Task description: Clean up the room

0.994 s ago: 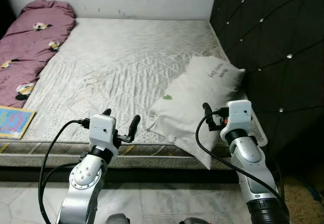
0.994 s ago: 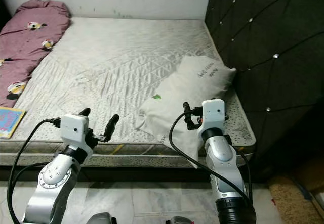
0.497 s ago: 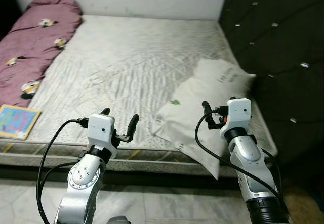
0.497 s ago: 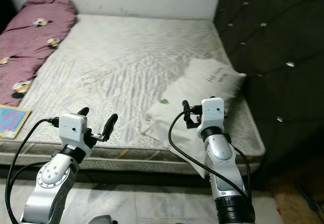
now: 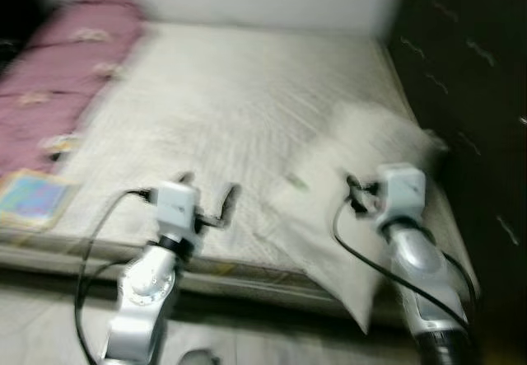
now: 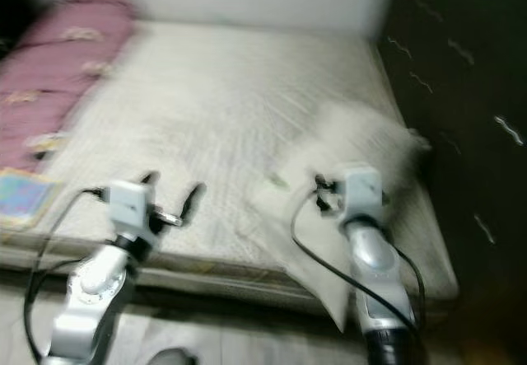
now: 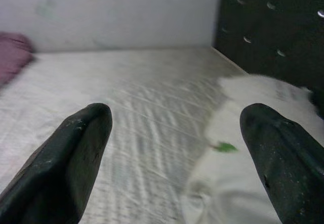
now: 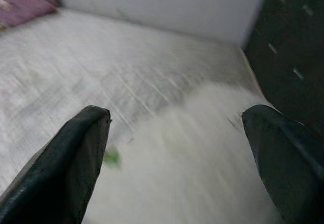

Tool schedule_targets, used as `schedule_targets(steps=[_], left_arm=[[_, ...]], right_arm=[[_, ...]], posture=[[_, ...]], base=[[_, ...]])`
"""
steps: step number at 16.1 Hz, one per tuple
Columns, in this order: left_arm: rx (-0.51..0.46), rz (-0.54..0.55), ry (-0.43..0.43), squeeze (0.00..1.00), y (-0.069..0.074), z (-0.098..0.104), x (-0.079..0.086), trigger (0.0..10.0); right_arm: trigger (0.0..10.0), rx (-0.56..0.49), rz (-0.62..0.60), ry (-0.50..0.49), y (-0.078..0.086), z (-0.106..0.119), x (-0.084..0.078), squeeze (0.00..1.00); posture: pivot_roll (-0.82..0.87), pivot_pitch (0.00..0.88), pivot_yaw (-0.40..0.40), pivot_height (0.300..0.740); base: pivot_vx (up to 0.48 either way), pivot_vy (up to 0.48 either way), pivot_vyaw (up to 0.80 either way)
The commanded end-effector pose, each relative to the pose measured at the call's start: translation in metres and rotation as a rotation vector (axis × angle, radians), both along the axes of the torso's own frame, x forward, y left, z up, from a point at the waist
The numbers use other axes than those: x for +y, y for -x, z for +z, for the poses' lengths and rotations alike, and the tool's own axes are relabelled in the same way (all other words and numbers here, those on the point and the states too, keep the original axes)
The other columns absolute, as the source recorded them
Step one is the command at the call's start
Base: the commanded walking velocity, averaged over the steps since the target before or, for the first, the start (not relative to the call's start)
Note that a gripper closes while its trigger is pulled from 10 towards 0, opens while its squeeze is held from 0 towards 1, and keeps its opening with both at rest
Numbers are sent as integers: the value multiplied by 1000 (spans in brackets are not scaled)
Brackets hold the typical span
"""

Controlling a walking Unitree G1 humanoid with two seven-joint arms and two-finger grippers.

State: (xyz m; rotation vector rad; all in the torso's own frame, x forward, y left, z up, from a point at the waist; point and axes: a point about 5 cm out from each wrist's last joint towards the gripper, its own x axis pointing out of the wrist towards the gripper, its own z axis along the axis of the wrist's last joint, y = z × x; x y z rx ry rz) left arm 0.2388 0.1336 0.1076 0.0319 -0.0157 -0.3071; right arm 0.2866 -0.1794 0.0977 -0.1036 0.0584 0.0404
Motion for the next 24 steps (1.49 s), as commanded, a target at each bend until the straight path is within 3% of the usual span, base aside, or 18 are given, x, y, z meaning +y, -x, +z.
schedule_targets(steps=[1, 7, 12, 19, 24], left_arm=[[19, 20, -4, 0, 0, -4, 8, 10000], [30, 38, -11, 0, 1, -6, 9, 10000], [39, 139, -54, 0, -3, -8, 17, 10000], [38, 123, -59, 0, -3, -9, 14, 10000], [42, 111, -50, 0, -3, -10, 13, 10000]], right_arm=[[10000, -27, 37, -8, -2, 5, 14, 0], [10000, -25, 35, -14, -1, 4, 14, 0], [10000, -18, 21, -32, 2, 0, 14, 0], [10000, -9, 22, -30, 2, -2, 13, 0], [10000, -7, 25, -21, 2, -3, 13, 0]], posture=[[-5, 0, -19, 740], [-7, 0, -14, 740], [1, 0, -8, 740], [4, 0, -17, 740], [5, 0, -24, 740]], base=[[420, 0, 0], [338, 0, 0], [0, 0, 0], [0, 0, 0], [0, -298, 0]])
